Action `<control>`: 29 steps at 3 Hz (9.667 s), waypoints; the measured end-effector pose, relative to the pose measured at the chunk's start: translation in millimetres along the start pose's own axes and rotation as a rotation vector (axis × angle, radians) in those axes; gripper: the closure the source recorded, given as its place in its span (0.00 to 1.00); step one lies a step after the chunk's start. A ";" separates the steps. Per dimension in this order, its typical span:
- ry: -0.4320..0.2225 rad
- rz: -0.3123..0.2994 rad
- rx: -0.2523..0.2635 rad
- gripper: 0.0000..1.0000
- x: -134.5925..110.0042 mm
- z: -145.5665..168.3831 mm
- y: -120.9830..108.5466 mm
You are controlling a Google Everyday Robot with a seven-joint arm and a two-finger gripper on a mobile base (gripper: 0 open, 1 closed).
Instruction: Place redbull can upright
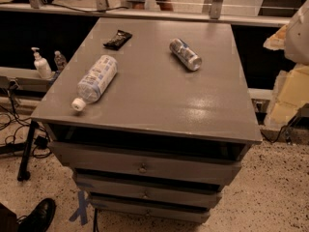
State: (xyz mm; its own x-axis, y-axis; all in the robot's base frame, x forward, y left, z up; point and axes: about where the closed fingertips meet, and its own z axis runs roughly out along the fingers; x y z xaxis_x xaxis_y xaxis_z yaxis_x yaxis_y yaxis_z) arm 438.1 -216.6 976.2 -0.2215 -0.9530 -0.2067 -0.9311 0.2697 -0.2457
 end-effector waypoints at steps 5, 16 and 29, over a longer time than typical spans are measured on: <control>-0.106 0.209 0.091 0.00 -69.5 49.2 -86.2; -0.082 0.748 0.022 0.00 -165.6 240.8 -265.9; -1.130 0.630 -0.020 1.00 -140.5 80.8 -234.5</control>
Offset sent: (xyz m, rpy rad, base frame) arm 0.0006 0.0019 0.0022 0.0315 -0.0388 0.0123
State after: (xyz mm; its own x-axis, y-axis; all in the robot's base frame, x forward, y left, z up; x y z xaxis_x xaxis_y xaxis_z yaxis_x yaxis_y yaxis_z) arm 711.0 -134.8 986.4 -0.2644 -0.0166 -0.9643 -0.7628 0.6153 0.1986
